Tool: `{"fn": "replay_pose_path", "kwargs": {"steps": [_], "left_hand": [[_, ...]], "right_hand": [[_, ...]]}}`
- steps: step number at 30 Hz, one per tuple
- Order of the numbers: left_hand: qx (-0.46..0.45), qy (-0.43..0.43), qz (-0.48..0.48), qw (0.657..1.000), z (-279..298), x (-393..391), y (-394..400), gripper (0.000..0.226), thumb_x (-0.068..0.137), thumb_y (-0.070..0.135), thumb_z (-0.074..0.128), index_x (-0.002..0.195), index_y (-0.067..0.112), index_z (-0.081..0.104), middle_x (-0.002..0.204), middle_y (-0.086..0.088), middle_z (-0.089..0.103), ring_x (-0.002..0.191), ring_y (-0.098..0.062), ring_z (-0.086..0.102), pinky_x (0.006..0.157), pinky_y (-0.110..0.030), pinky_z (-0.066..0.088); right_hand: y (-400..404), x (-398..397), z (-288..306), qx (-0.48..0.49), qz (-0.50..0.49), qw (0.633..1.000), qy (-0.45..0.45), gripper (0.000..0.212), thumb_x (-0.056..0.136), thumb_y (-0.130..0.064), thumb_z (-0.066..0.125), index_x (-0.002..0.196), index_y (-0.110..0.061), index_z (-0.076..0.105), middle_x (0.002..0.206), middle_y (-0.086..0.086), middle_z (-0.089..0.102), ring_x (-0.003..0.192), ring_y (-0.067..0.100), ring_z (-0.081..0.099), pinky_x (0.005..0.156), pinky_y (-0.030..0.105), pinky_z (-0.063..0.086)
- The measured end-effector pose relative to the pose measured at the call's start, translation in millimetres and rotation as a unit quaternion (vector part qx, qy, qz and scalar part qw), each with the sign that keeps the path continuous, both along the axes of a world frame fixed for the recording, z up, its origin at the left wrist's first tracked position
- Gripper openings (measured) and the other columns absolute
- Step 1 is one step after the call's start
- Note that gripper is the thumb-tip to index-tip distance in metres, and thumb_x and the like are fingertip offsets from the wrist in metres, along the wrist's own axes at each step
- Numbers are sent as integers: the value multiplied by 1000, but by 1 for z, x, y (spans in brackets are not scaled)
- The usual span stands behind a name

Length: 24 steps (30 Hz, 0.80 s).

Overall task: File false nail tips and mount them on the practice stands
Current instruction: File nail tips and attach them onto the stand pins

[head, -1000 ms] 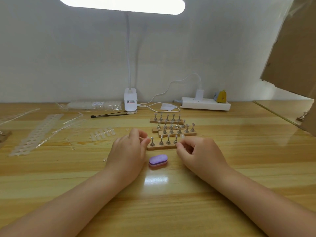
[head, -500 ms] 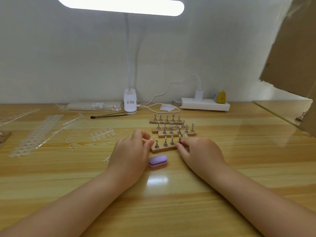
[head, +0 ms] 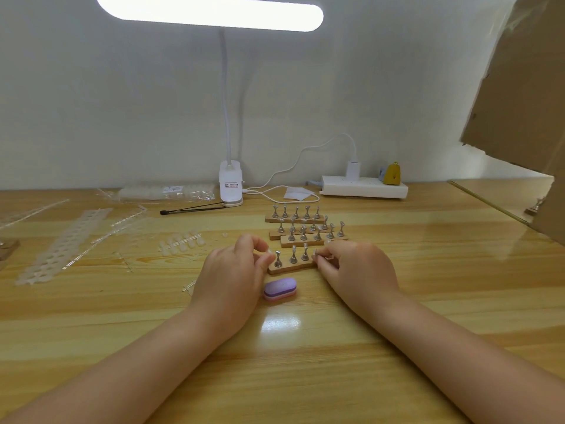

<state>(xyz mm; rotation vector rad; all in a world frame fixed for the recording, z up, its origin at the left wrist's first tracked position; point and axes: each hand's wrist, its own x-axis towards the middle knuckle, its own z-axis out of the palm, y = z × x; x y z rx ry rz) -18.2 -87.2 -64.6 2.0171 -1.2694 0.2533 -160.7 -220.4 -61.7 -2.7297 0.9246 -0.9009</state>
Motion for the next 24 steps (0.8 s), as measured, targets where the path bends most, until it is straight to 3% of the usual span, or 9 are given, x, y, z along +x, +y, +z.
{"fn": "replay_pose_path", "kwargs": {"steps": [3,5,8,12,17,24], "left_hand": [[-5,-12,11,1000,0,-1,1,20,98,36,42,108,22,52,96,7,66,93,-18,52,76,-26,25],[-18,-41,12,999,0,-3,3,20,98,32,44,108,18,55,97,5,65,91,-21,55,78,-27,27],[-50,-66,-11,997,2,-4,4,17,97,26,52,102,12,59,94,3,67,85,-24,61,80,-33,35],[-93,-87,-46,991,6,-9,7,32,93,39,44,96,13,63,90,9,67,82,-17,63,78,-30,38],[-150,-150,-81,974,6,-15,6,29,91,34,51,94,11,69,89,6,69,87,-17,62,81,-33,43],[-126,-149,-86,977,5,-14,7,31,90,37,52,95,14,71,90,8,70,89,-14,60,83,-27,40]], "right_hand": [[2,-1,-1,22,47,996,-68,9,89,-24,63,87,-19,71,65,-17,51,60,3,47,55,23,33],[5,-2,2,45,78,991,-99,6,86,-18,66,80,-18,66,65,-18,47,60,1,45,56,19,34],[10,-3,3,135,106,973,-152,9,84,-14,68,77,-16,64,71,-9,60,62,4,56,59,19,47],[17,-5,4,288,140,920,-226,8,84,-12,69,80,-19,69,71,-2,70,57,12,69,59,29,58],[22,-5,3,297,188,907,-231,13,83,-9,73,83,-22,73,71,-1,72,65,14,71,66,27,57],[28,-7,3,281,227,904,-228,12,82,-10,73,87,-20,75,77,0,74,69,16,71,70,37,59]]}}
